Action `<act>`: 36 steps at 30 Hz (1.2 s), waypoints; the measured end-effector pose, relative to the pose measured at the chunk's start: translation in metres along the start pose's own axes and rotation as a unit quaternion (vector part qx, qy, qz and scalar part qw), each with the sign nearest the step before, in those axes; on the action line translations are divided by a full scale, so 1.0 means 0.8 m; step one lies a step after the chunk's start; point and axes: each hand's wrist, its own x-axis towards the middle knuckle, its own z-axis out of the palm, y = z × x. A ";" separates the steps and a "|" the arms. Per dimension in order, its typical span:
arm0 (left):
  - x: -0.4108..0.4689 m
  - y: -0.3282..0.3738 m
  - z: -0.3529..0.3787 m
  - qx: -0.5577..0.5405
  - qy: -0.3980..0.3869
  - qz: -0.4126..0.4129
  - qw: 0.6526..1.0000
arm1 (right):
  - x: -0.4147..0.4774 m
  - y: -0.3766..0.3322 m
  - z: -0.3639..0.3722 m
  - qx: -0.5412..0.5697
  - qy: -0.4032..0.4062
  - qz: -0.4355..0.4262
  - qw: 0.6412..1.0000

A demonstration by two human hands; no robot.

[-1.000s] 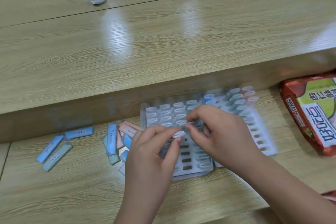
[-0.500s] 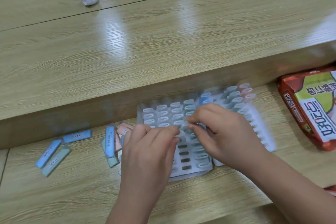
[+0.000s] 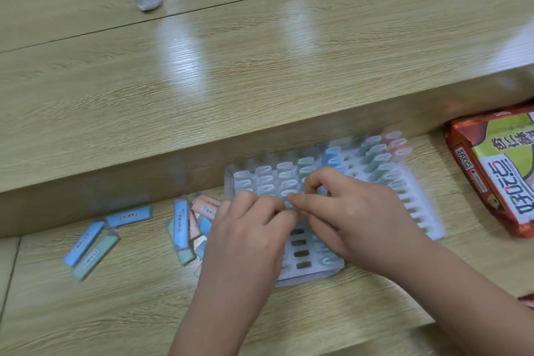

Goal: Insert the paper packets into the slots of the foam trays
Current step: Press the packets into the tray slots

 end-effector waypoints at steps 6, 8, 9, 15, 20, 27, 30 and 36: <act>-0.013 0.000 -0.016 -0.040 -0.012 -0.077 0.996 | -0.011 -0.010 0.000 -0.020 0.003 0.017 1.000; -0.029 -0.012 -0.021 -0.082 0.011 -0.126 0.989 | -0.007 -0.032 0.009 0.005 0.054 0.047 0.997; -0.039 -0.023 -0.024 -0.100 0.026 -0.156 0.982 | -0.001 -0.047 0.015 0.015 0.072 0.057 0.996; -0.125 -0.117 -0.051 -0.092 0.098 -0.372 0.918 | 0.052 -0.148 0.058 0.018 0.030 0.029 0.999; -0.179 -0.191 -0.073 -0.016 0.070 -0.497 0.865 | 0.092 -0.229 0.103 -0.056 -0.151 0.120 0.980; -0.181 -0.213 -0.059 0.014 0.011 -0.448 0.894 | 0.106 -0.232 0.152 -0.117 -0.176 0.195 0.958; -0.174 -0.213 -0.057 -0.018 0.018 -0.471 0.882 | 0.108 -0.238 0.155 -0.080 -0.187 0.219 0.954; -0.166 -0.200 -0.062 -0.078 -0.012 -0.472 0.878 | 0.095 -0.241 0.143 0.010 -0.198 0.227 0.954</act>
